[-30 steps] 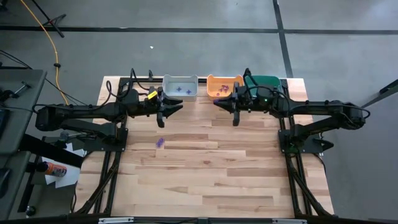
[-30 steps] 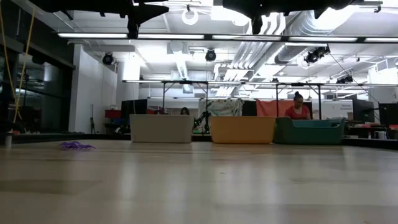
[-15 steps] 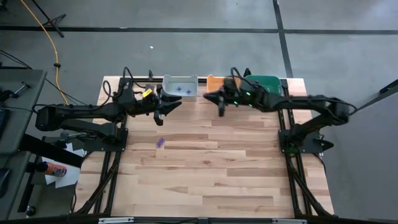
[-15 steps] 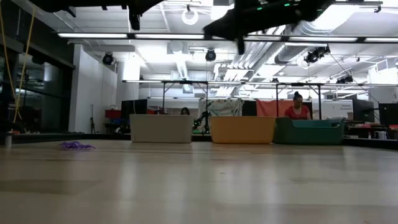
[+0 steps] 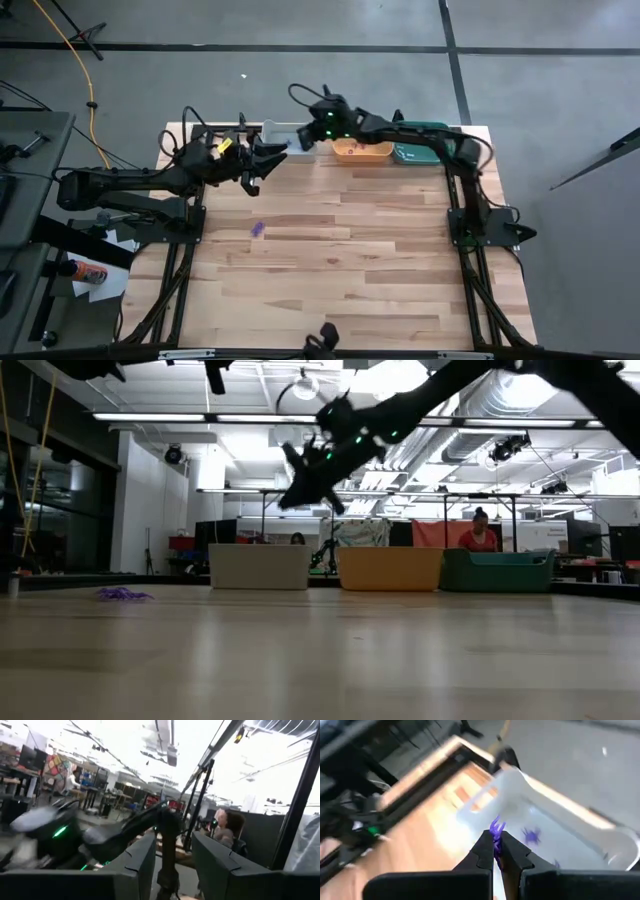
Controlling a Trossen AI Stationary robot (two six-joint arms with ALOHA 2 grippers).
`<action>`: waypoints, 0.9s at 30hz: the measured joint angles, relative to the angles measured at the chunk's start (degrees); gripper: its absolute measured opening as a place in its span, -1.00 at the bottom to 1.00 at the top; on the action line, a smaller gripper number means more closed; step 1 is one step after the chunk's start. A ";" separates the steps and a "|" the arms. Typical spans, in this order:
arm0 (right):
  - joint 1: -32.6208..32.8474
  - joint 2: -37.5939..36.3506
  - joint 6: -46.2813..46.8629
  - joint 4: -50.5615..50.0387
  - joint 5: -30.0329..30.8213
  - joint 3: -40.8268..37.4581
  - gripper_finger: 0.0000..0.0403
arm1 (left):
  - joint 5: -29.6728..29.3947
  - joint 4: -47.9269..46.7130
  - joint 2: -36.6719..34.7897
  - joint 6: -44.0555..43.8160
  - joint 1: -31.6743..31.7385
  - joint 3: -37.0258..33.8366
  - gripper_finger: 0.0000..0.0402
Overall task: Sort Halloween decoration
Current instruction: Put the purple spider toy into the gray bin
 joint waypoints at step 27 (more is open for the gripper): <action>-2.54 7.11 1.76 -13.54 -12.56 12.97 0.03 | -0.07 0.17 0.00 1.57 -0.01 0.00 -0.43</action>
